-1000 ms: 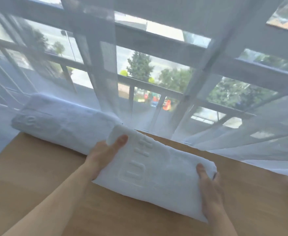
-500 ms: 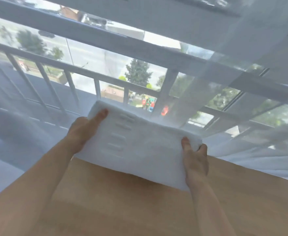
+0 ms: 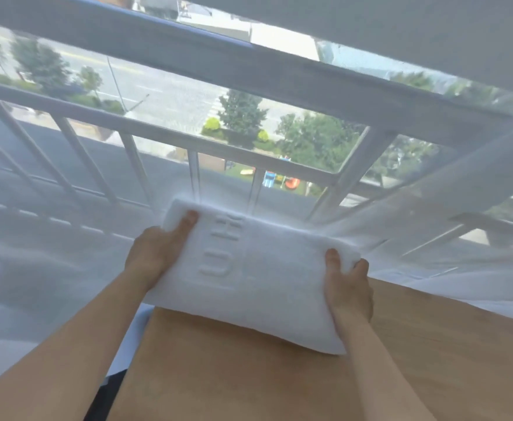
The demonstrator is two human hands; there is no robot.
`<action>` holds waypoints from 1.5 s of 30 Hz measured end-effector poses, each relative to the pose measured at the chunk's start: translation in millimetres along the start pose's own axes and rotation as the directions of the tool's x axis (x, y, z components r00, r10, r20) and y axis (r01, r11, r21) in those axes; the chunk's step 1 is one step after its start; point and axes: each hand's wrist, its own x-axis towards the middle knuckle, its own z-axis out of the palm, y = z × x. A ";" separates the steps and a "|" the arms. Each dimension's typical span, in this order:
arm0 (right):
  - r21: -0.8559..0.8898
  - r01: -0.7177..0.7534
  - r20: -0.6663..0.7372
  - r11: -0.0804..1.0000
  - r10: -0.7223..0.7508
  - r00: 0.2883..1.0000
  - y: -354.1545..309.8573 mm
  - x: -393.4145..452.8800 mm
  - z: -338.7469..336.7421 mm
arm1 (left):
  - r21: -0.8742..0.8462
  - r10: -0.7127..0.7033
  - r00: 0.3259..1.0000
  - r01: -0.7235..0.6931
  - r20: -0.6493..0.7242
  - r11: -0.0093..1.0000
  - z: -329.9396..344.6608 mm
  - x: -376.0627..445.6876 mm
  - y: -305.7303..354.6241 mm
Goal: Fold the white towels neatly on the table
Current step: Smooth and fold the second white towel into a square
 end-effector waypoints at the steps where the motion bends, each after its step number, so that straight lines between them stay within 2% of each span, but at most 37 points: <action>1: 0.000 -0.001 0.001 1.000 0.001 1.000 -0.3 0.7 -0.5 | -0.009 -0.001 1.000 0.001 0.011 1.000 0.0 0.4 1.2; 9: 0.023 -0.049 0.061 0.999 0.048 0.997 -8.9 -7.6 -13.0 | 0.021 0.043 0.999 -0.044 0.024 0.999 -6.5 -10.0 4.5; 11: -0.008 -0.022 0.014 1.000 0.022 1.000 -14.8 -12.0 -17.6 | 0.024 0.116 0.991 -0.115 -0.069 0.993 -10.1 -14.9 10.3; 12: -0.087 0.045 -0.068 0.995 -0.051 0.996 -17.1 -16.2 -19.5 | 0.070 0.216 0.963 -0.208 -0.160 0.976 -10.6 -19.8 13.8; 13: -0.182 0.147 -0.165 0.972 -0.177 0.970 -20.5 -23.0 -20.6 | 0.130 0.352 0.901 -0.329 -0.251 0.935 -9.9 -28.1 19.1; 14: -0.259 0.274 -0.240 0.926 -0.337 0.911 -25.9 -32.7 -20.7 | 0.175 0.496 0.806 -0.465 -0.322 0.868 -7.2 -39.7 27.0; 15: -0.305 0.410 -0.256 0.860 -0.489 0.834 -31.8 -43.1 -18.4 | 0.182 0.608 0.725 -0.583 -0.325 0.792 -2.1 -52.2 36.4; 16: -0.335 0.525 -0.207 0.782 -0.605 0.769 -37.3 -52.3 -13.7 | 0.160 0.687 0.681 -0.671 -0.255 0.724 5.3 -63.2 45.1; 17: -0.349 0.608 -0.102 0.713 -0.673 0.732 -41.9 -59.6 -7.2 | 0.134 0.738 0.661 -0.726 -0.139 0.675 15.0 -73.0 51.5; 18: -0.358 0.650 0.027 0.670 -0.689 0.724 -44.3 -64.9 0.0 | 0.152 0.760 0.650 -0.752 0.004 0.642 26.4 -80.7 55.1; 20: -0.384 0.666 0.236 0.639 -0.629 0.740 -44.2 -66.0 12.7 | 0.316 0.766 0.617 -0.774 0.178 0.549 47.7 -84.4 52.8; 22: -0.406 0.649 0.297 0.644 -0.578 0.760 -38.7 -59.2 21.2 | 0.428 0.749 0.624 -0.753 0.223 0.500 57.5 -79.8 48.8; 28: -0.451 0.626 0.249 0.636 -0.584 0.773 -30.3 -53.5 32.8 | 0.504 0.736 0.632 -0.731 0.244 0.461 69.8 -73.4 42.3; 32: -0.428 0.635 0.309 0.643 -0.556 0.772 -36.2 -52.4 29.1 | 0.455 0.704 0.654 -0.735 0.278 0.503 64.7 -69.4 48.3; 35: -0.391 0.665 0.372 0.636 -0.551 0.747 -36.5 -52.8 16.5 | 0.443 0.688 0.656 -0.740 0.311 0.506 57.8 -74.1 50.5; 38: -0.390 0.685 0.367 0.616 -0.578 0.729 -23.4 -60.7 1.5 | 0.460 0.700 0.649 -0.740 0.297 0.491 54.0 -85.3 47.9; 45: -0.450 0.640 0.330 0.623 -0.549 0.768 23.6 -75.2 -41.8 | 0.459 0.721 0.636 -0.746 0.276 0.483 62.6 -130.7 31.2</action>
